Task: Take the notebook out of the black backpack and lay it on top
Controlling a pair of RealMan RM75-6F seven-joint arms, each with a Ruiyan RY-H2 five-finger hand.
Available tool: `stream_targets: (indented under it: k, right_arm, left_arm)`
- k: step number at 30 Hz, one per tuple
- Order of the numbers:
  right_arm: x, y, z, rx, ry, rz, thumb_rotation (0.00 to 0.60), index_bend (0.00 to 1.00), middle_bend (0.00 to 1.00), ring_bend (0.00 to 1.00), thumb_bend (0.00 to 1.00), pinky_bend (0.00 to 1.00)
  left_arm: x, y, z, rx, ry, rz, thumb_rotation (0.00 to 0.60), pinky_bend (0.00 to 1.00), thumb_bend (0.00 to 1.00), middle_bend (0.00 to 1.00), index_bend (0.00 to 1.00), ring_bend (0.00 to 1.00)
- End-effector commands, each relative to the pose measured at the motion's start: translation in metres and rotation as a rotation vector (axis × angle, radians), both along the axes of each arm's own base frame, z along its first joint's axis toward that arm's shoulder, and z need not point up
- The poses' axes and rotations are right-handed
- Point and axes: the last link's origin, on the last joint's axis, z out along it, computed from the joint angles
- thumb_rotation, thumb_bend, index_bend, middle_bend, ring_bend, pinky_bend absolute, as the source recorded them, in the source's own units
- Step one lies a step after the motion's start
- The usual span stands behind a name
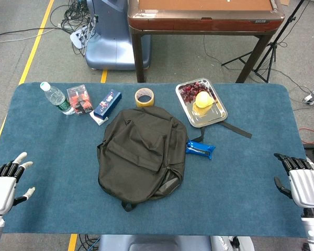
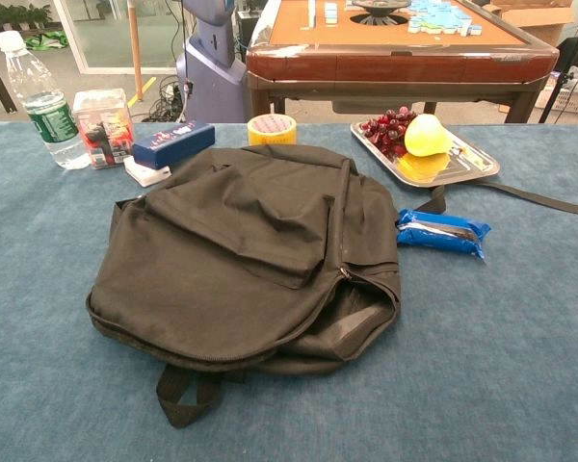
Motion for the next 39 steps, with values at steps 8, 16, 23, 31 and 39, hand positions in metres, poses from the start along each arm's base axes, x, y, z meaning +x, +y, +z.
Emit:
stream_targets:
  k: [8, 16, 23, 31, 39]
  right_arm:
    - [0.009, -0.005, 0.007, -0.008, -0.017, 0.039, 0.6, 0.23, 0.31, 0.27, 0.34, 0.3]
    - [0.031, -0.019, 0.028, -0.053, 0.022, 0.105, 0.6, 0.23, 0.31, 0.27, 0.34, 0.3]
    - [0.04, -0.022, 0.038, -0.075, 0.034, 0.118, 0.6, 0.23, 0.31, 0.27, 0.34, 0.3]
    - [0.041, -0.019, 0.04, -0.08, 0.034, 0.109, 0.6, 0.23, 0.31, 0.27, 0.34, 0.3]
    - [0.04, -0.013, 0.04, -0.082, 0.015, 0.098, 0.6, 0.23, 0.31, 0.27, 0.34, 0.3]
  left_arm:
    - [0.002, 0.007, -0.005, -0.065, -0.003, -0.028, 0.6, 0.17, 0.2, 0.12, 0.24, 0.16]
    - [0.018, 0.028, -0.025, -0.227, -0.069, -0.151, 0.6, 0.17, 0.2, 0.12, 0.24, 0.16]
    - [0.034, 0.048, -0.059, -0.347, -0.076, -0.274, 0.6, 0.16, 0.2, 0.12, 0.2, 0.13]
    - [0.045, 0.058, -0.087, -0.414, -0.064, -0.358, 0.6, 0.13, 0.2, 0.04, 0.12, 0.04]
    - [0.059, 0.064, -0.124, -0.453, -0.078, -0.43, 0.6, 0.1, 0.2, 0.03, 0.11, 0.02]
